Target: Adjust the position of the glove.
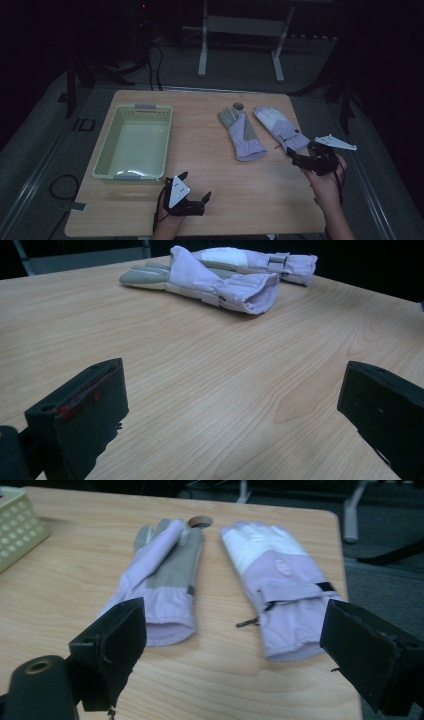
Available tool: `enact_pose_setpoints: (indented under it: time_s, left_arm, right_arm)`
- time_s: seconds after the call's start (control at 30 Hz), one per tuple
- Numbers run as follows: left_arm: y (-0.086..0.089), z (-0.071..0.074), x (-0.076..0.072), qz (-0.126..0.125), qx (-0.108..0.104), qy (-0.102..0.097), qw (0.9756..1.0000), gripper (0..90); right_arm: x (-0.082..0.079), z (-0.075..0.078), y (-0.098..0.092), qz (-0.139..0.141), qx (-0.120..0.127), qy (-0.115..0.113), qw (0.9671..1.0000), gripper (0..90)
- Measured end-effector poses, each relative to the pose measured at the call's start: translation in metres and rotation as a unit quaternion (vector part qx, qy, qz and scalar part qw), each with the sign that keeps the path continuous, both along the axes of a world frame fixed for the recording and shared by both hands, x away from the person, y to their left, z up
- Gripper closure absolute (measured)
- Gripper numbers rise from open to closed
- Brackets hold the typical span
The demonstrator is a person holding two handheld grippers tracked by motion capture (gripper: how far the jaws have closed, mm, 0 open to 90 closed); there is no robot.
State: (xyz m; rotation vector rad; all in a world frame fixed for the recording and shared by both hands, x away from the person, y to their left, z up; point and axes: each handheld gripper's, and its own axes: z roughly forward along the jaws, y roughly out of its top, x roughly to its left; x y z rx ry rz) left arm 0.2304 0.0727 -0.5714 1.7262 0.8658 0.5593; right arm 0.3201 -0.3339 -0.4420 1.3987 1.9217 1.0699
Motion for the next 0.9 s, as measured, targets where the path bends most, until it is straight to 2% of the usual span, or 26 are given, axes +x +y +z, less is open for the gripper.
enact_pose_setpoints:
  time_s: [0.17,0.2,0.27,0.4,0.47,0.5,0.7,0.9]
  left_arm:
    - [0.000,0.000,0.000,0.000,0.001,-0.001,1.0000,0.0]
    - [0.000,0.000,0.000,-0.001,0.001,-0.001,1.0000,0.0]
    - [0.000,0.000,0.000,-0.001,0.001,-0.001,1.0000,0.0]
    - [0.000,0.000,0.000,-0.002,0.000,0.000,1.0000,0.0]
    - [0.000,0.000,0.000,-0.003,-0.001,0.000,1.0000,0.0]
    - [0.000,0.000,0.000,-0.003,-0.001,0.000,1.0000,0.0]
    - [0.000,0.000,0.000,-0.005,-0.001,0.000,1.0000,0.0]
    - [0.000,0.000,0.000,-0.008,-0.002,0.000,1.0000,0.0]
  right_arm:
    - [0.011,-0.001,0.011,0.022,-0.009,0.000,0.9997,11.6]
    - [0.014,-0.001,0.013,0.021,-0.014,-0.003,0.9997,14.0]
    - [0.020,-0.001,0.017,0.030,-0.011,-0.004,0.9995,14.4]
    - [0.032,-0.001,0.026,0.047,-0.017,-0.005,0.9987,22.8]
    - [0.036,-0.002,0.029,0.055,-0.021,-0.002,0.9982,24.1]
    - [0.041,-0.003,0.034,0.057,-0.026,-0.004,0.9980,30.8]
    - [0.065,-0.012,0.048,0.065,-0.023,0.024,0.9973,34.3]
    - [0.085,-0.026,0.065,0.093,-0.023,0.062,0.9935,45.9]
